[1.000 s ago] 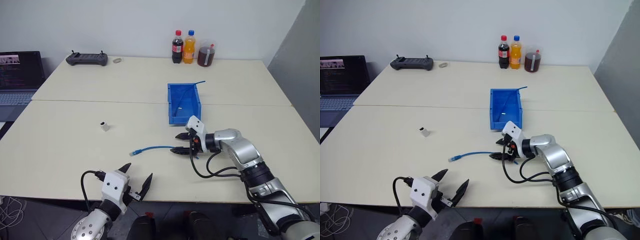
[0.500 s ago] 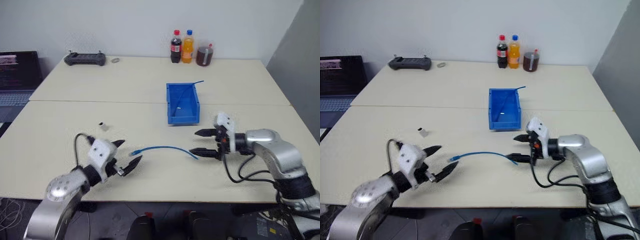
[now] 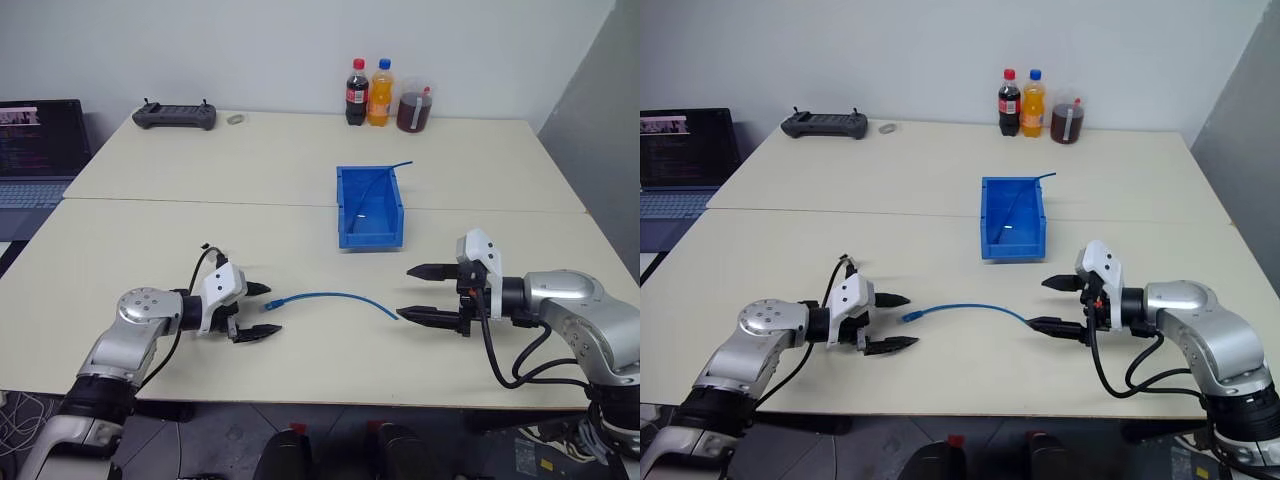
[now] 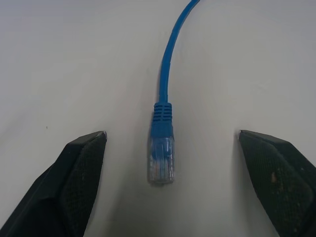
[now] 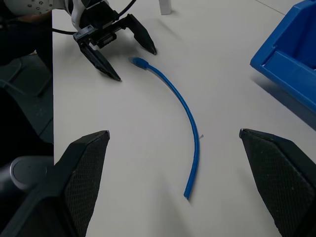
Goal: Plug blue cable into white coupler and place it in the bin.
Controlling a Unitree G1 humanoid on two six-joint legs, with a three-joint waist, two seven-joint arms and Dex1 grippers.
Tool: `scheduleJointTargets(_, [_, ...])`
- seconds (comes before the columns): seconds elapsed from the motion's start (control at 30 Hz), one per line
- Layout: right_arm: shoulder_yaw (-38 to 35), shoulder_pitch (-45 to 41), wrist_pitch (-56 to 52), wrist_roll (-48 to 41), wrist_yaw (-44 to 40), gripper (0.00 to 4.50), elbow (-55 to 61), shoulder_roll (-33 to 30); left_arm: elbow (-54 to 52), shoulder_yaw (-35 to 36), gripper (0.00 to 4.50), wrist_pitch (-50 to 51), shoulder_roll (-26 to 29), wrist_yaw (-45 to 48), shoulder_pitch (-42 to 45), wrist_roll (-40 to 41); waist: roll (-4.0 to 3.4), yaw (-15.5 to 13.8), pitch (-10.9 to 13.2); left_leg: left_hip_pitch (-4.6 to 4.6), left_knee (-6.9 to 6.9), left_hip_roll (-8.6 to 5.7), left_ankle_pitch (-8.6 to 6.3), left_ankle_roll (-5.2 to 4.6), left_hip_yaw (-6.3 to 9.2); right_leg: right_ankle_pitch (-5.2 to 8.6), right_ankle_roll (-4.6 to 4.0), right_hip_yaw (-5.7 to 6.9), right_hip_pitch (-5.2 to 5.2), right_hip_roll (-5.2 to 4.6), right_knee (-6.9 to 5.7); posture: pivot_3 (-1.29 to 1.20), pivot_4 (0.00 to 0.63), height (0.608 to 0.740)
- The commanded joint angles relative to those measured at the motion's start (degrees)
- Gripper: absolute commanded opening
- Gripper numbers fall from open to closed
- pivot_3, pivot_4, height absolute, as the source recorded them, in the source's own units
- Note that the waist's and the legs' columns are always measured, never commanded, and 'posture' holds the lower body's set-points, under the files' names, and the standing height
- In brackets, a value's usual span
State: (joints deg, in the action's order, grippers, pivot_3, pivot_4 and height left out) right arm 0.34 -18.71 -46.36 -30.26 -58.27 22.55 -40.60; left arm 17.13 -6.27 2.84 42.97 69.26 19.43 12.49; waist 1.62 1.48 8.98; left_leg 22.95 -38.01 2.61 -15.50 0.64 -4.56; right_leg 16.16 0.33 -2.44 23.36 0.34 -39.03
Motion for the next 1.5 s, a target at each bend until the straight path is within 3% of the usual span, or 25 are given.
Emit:
scheduleJointTargets(0.03, [-2.66,0.9,-0.64,-2.12,1.72,4.5,3.21,-1.0,3.28,-0.72,3.56,-2.35,-0.19,1.31,1.02,-1.87,0.01,0.03,-0.01,0.0,-0.02,0.0,0.0,0.0,0.0,0.0,0.01,0.0,-0.01,0.0,0.0,0.0,0.15,0.74])
scheduleJointTargets(0.6, [-1.33,0.28,0.84,-2.83,2.75,4.5,1.06,-1.79,1.63,0.89,0.3,-1.94,1.6,3.49,-2.33,-1.17,0.0,0.23,-0.02,-0.04,-0.02,0.02,0.0,0.0,0.01,0.0,0.02,0.0,-0.02,0.0,-0.04,0.0,0.15,0.74])
scheduleJointTargets(0.87, [-0.28,-0.73,1.63,-2.92,3.15,4.5,0.07,-1.1,-4.23,2.53,0.24,3.4,1.13,1.32,-4.39,1.01,0.0,0.37,-0.03,-0.05,-0.01,0.05,0.0,0.0,0.01,0.0,0.01,-0.01,-0.01,0.01,-0.04,0.0,0.15,0.74])
scheduleJointTargets(1.17, [-1.22,1.26,-2.73,-7.14,7.95,4.5,2.67,2.98,-30.12,9.54,0.24,38.61,-12.24,-18.09,-0.31,23.16,0.13,-0.04,-0.01,0.13,-0.15,-0.02,0.0,0.0,0.17,-0.04,0.09,0.08,-0.02,-0.04,-0.01,0.0,0.15,0.74])
scheduleJointTargets(1.5, [-4.0,-2.36,-11.6,-17.15,13.7,4.5,-0.94,9.8,-37.35,13.34,0.24,54.49,-19.29,-27.96,2.54,40.19,0.12,0.36,-0.01,0.02,-0.11,0.01,0.04,0.07,0.3,-0.04,0.09,0.11,-0.1,0.05,-0.08,0.0,0.15,0.74])
